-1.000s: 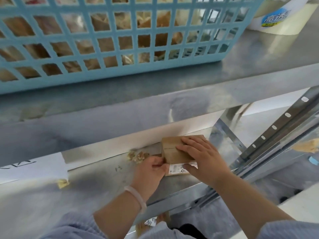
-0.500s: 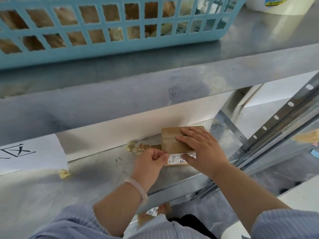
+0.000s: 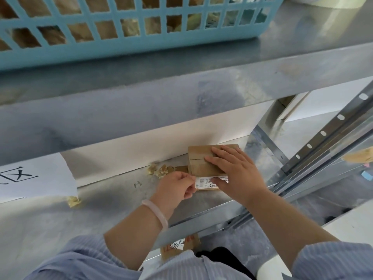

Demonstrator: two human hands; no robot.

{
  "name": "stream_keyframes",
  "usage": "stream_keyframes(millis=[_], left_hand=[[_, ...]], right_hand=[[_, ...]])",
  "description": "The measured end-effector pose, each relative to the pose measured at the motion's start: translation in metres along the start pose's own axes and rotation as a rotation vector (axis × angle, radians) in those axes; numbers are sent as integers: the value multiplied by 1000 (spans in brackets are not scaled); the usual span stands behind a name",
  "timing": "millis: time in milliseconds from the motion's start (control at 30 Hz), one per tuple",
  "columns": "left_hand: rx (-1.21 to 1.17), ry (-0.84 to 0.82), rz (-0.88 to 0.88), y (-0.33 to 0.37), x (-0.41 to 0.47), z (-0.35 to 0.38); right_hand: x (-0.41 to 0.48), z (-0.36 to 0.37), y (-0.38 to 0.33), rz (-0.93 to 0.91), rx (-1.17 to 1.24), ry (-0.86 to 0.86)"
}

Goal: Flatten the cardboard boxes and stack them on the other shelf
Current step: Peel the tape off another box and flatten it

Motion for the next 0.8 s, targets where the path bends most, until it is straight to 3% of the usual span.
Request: stream_keyframes(millis=[233,367,633,800], left_hand=[[-305,-56,-190,9,-5,-1],[-359,-49,-278,10,-7,1],[189,41,86,0,-3,-10],[131,95,151,3,-3,-5]], right_hand=[[-1,0,-3,8,5,-6],[0,0,-4,14,2,-29],[0,1,-6,15,-3,-2],[0,1,-6,14,-5,4]])
Point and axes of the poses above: each hand's wrist, its own x-axis towards the middle knuckle, its own z-axis out of the palm, y = z × x, the point moved 1 cm from there along x, towards the middle knuckle, and after that the axes turned 10 degrees about y, right-handed, at the moved point
